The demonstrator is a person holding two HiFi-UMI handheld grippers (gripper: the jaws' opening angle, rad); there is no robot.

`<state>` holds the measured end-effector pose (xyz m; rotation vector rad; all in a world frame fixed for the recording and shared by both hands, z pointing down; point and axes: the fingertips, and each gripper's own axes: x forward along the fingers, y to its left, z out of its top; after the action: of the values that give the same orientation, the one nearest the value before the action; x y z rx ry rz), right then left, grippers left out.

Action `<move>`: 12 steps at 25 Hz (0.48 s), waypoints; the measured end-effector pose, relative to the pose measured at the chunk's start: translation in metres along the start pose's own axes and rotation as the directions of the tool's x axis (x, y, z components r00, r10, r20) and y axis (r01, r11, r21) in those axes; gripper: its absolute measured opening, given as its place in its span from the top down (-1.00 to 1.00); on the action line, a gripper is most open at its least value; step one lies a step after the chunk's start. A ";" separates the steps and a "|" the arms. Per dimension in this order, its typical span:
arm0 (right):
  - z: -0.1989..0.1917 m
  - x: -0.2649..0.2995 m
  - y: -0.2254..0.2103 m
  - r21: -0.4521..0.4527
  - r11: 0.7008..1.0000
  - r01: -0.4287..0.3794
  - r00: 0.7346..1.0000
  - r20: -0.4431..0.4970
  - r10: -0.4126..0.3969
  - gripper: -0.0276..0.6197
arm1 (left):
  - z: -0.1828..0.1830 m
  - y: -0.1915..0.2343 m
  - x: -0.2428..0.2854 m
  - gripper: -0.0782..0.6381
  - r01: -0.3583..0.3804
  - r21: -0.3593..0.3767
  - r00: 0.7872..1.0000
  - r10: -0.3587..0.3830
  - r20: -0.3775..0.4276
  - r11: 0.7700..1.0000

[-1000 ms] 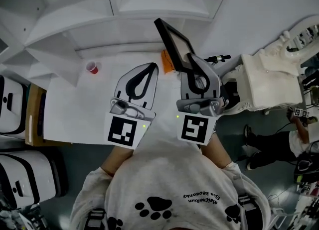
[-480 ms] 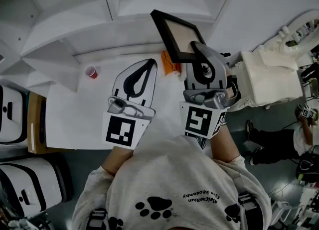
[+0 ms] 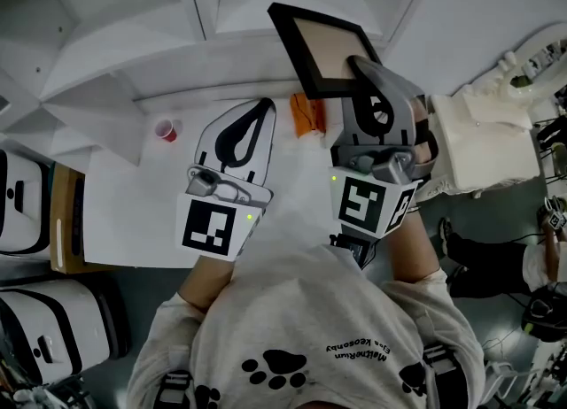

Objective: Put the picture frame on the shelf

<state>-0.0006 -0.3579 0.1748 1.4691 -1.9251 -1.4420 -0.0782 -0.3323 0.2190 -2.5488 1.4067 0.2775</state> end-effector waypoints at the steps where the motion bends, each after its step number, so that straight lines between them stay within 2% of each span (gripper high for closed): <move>1: 0.000 0.002 -0.001 -0.015 1.000 -0.001 1.000 0.001 0.001 0.77 | 0.001 0.000 0.000 0.73 -0.001 0.001 1.000 0.001 0.001 1.000; 7: -0.004 0.015 -0.002 -0.100 0.995 -0.026 1.000 -0.010 0.025 0.77 | 0.004 -0.002 0.002 0.73 0.000 0.012 1.000 0.000 0.006 1.000; 12: -0.011 0.027 0.005 -0.183 0.980 -0.082 0.996 -0.054 0.073 0.77 | 0.004 -0.006 0.005 0.73 0.011 0.009 1.000 -0.011 0.005 1.000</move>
<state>-0.0064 -0.3865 0.1753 1.3175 -1.7483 -1.4937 -0.0711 -0.3319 0.2144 -2.5465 1.3884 0.2753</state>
